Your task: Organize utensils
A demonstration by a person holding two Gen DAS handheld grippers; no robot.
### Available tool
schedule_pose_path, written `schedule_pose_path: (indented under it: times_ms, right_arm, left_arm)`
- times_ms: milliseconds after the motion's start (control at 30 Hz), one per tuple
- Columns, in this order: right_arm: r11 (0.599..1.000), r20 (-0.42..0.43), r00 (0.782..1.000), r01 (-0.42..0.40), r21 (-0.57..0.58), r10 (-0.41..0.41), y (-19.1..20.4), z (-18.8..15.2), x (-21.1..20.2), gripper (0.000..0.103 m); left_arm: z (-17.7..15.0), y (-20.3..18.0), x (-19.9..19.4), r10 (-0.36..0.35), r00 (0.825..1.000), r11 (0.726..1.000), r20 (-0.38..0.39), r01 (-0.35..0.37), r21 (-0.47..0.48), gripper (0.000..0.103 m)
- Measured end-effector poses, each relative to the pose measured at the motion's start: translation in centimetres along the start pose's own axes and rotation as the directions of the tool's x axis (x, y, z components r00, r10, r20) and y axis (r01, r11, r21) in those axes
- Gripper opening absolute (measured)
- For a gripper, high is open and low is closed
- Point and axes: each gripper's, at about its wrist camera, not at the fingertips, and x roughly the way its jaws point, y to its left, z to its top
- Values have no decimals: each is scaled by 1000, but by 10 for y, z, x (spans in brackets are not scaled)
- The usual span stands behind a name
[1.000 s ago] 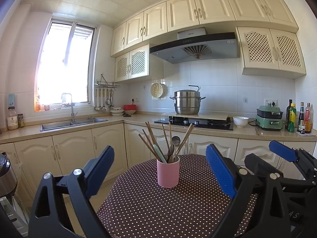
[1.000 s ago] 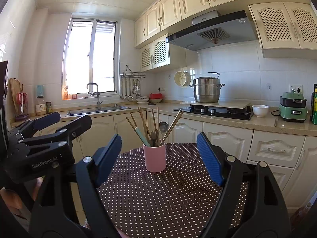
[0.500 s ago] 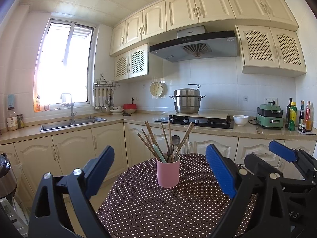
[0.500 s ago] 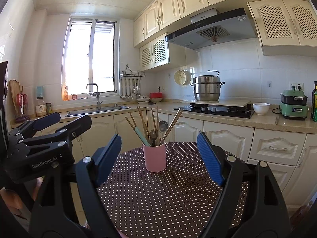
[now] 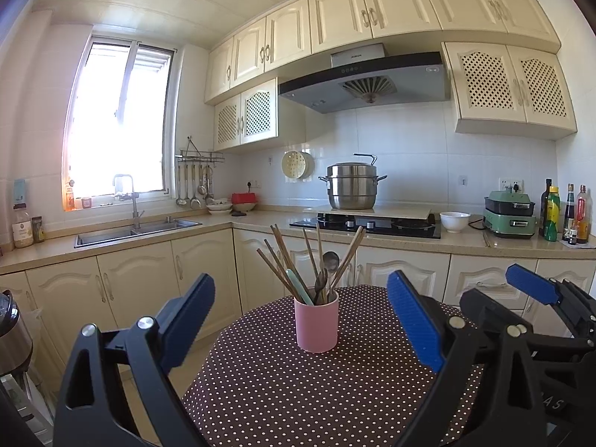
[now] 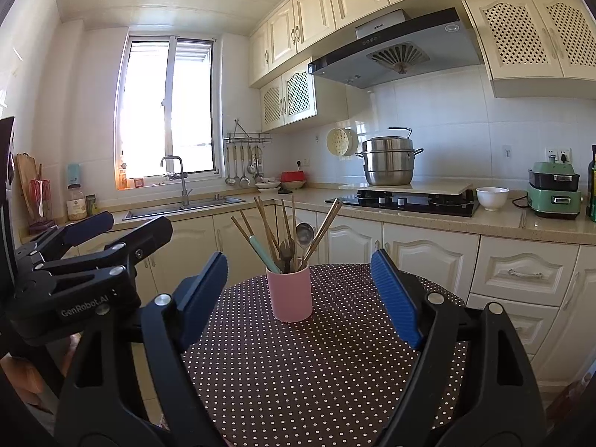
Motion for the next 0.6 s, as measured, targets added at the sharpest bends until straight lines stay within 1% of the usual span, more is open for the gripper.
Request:
schedule_pose_path:
  times_ms: [267,600]
  right_arm:
    - [1000,-4,1000,-1,6,1,-1,1,7,79]
    - [1000,-22,1000,-1,16,1,-3,-1,21,79]
  left_arm:
    - [1,2,7,-3,1000,1000,-4,3,1,92]
    - [0,7,28,0,1000,1000,-20,0,5,92]
